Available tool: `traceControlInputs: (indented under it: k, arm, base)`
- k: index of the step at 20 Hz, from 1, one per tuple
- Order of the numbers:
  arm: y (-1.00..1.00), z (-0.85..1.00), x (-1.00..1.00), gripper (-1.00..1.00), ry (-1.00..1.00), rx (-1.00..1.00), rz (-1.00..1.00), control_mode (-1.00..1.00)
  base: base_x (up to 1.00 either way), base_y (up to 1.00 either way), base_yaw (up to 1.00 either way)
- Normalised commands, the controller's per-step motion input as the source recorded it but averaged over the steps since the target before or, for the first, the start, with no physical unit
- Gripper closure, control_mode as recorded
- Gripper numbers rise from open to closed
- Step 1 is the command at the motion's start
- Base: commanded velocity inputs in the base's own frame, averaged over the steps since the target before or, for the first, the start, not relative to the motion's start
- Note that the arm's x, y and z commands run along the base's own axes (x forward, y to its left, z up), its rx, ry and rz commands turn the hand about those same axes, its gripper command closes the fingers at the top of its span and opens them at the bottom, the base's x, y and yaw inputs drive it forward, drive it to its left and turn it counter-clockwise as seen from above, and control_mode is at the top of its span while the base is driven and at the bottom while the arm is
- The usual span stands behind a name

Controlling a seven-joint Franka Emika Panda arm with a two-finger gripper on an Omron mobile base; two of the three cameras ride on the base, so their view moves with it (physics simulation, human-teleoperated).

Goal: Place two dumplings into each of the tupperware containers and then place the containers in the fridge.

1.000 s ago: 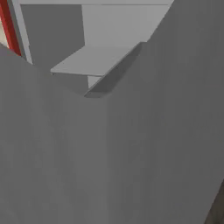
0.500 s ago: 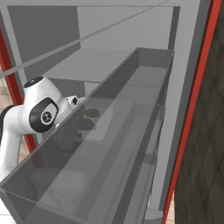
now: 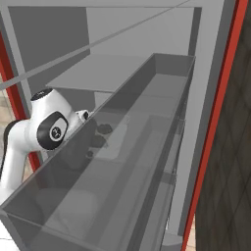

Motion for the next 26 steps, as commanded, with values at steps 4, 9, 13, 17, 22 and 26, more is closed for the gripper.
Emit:
traceControlInputs:
  k: [4,9,13,17,22,26]
  arm:
    - [-0.03,-0.77,0.94,1.00,-0.05,0.06,0.10,-1.00]
    - [-0.07,-0.45,1.00,1.00,-0.02,0.05,0.07,-1.00]
    - [-0.06,-0.20,0.91,1.00,0.02,0.02,0.00,-1.00]
    - [0.00,-0.29,0.93,1.00,0.04,0.00,0.00,-1.00]
    - [0.02,-0.52,0.73,1.00,0.07,0.00,0.00,-1.00]
    - [0.00,-0.28,0.44,1.00,0.05,0.00,0.00,-1.00]
  base:
    - [0.00,0.00,0.00]
    - [0.00,0.00,0.00]
    - [0.00,0.00,0.00]
    - [0.00,0.00,0.00]
    - [0.00,0.00,0.00]
    - [0.00,0.00,0.00]
